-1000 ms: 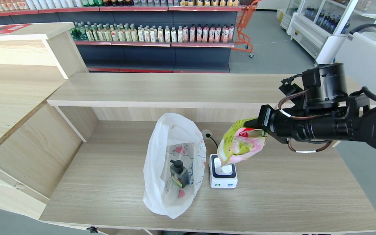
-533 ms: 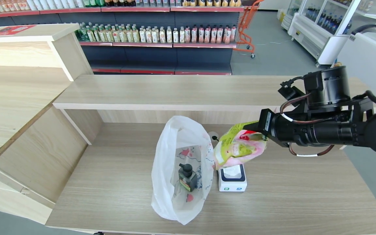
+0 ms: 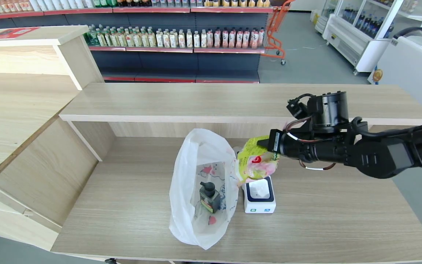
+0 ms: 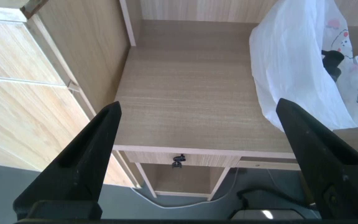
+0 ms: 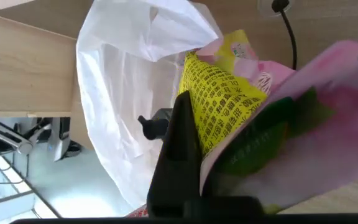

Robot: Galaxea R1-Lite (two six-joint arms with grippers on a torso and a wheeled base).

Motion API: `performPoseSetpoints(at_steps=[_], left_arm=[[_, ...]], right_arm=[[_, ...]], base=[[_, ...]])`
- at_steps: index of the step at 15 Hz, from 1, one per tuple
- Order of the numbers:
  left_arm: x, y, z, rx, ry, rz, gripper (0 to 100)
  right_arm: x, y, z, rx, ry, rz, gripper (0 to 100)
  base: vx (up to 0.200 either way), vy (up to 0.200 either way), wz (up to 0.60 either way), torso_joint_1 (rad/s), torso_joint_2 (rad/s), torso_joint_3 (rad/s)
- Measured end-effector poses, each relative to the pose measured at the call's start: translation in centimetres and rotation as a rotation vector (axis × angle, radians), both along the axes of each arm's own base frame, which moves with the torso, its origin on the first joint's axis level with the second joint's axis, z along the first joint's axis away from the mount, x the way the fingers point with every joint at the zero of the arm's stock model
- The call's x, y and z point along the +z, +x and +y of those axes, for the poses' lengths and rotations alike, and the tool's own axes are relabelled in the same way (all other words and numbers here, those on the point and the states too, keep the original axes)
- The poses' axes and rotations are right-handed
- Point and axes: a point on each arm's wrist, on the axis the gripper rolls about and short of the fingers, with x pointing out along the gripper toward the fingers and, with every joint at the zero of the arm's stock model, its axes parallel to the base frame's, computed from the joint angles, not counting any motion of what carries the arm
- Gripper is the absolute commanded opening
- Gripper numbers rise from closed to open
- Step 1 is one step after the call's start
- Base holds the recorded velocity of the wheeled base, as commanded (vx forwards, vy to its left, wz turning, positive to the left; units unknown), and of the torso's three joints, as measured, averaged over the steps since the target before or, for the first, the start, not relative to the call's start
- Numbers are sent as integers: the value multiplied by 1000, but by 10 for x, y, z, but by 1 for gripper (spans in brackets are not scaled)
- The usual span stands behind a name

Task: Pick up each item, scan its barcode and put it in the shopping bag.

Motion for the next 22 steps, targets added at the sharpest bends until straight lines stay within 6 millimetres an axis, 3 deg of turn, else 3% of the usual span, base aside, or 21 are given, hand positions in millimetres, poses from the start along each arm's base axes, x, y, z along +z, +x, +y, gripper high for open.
performPoseSetpoints(at_steps=[5,9,17,18,22], left_arm=[[0,0,0,0,0,0,100],[0,0,0,0,0,0,100],[0,0,0,0,0,0,100],[0,0,0,0,0,0,100],[0,0,0,0,0,0,100]], right_arm=[[-33,36,21,125,28,-129,0],[-71,47,42,229,-24,-122,0],[-102,72,71,302,-61,-164,0],[-106,74,73,308,-64,-163,100],[-107,81,78,322,-51,-178,100]], base=[[0,0,0,0,0,0],[0,0,0,0,0,0],[0,0,0,0,0,0],[0,0,0,0,0,0],[0,0,0,0,0,0]])
